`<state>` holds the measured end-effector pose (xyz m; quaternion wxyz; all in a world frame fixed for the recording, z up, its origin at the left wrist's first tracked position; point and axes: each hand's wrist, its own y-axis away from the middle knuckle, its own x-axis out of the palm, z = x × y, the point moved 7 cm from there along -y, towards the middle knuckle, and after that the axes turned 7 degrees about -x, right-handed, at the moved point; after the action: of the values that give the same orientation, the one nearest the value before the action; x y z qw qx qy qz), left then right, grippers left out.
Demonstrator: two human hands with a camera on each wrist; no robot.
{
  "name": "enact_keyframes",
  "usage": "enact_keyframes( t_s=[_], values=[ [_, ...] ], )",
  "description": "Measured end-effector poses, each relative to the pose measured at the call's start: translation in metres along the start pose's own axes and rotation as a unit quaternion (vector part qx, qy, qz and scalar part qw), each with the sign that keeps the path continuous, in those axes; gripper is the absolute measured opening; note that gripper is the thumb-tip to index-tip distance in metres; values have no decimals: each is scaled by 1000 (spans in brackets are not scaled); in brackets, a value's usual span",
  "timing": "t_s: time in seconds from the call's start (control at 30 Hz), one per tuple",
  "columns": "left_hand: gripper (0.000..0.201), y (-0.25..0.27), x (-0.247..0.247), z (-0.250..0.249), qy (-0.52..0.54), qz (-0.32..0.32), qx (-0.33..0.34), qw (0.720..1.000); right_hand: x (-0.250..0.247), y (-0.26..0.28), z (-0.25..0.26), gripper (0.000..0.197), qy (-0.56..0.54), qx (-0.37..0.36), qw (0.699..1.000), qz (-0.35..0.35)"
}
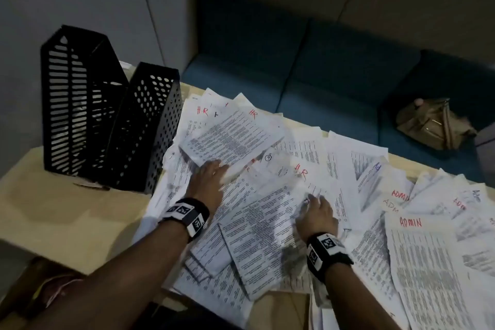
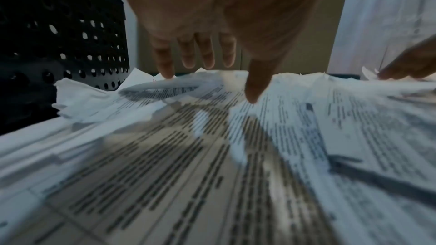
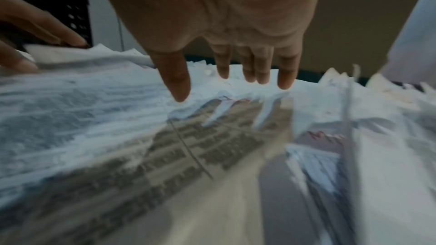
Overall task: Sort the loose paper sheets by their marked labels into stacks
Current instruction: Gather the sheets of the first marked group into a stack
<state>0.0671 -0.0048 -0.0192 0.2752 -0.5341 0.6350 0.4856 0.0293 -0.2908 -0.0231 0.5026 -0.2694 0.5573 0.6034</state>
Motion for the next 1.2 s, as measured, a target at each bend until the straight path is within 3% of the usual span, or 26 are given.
enact_keyframes(
  t_s=[0.1,0.17,0.27,0.3,0.33,0.43,0.5,0.57,0.63,0.73,0.83,0.93,0.97,1.07,1.1,1.2],
  values=[
    [30,-8,-11,6,9,-66,20,998,-2,-1,-25,67,34,68,997,11],
    [19,-4,-15,1,32,-87,63,994,2,-4,-38,60,52,68,996,31],
    [31,20,-7,-23,56,-89,203,973,1,-5,-49,35,-20,55,998,40],
    [37,23,-5,-26,58,-95,223,968,-1,-6,-53,30,-61,54,996,35],
    [44,18,-4,-22,72,-91,206,972,-6,-7,-55,27,-104,52,993,16],
    [64,-16,3,15,70,-42,43,996,-27,-2,-52,34,-218,50,973,-64],
    [55,-25,12,26,13,18,8,1000,-28,3,-54,51,-241,78,965,-63],
    [31,-26,8,23,3,-13,41,999,-12,7,-55,68,-213,96,972,21],
    [20,-23,-4,19,12,-59,65,996,3,11,-55,67,-181,93,975,87],
    [21,-11,-14,4,66,-91,134,985,-3,9,-58,48,-207,100,973,17],
    [31,31,-4,-32,57,-24,289,955,-19,3,-55,35,-310,98,944,-62],
    [22,69,30,-46,27,72,349,934,-12,5,-49,36,-397,122,905,-94],
    [20,75,41,-45,24,103,343,933,-9,6,-44,41,-443,133,881,-102],
    [22,85,60,-51,27,196,334,922,13,12,-25,75,-611,161,772,-70],
    [23,88,63,-54,31,221,337,915,19,14,-16,85,-612,158,774,-44],
    [30,94,68,-60,0,304,344,888,24,14,7,76,-487,98,868,-5]
  ],
)
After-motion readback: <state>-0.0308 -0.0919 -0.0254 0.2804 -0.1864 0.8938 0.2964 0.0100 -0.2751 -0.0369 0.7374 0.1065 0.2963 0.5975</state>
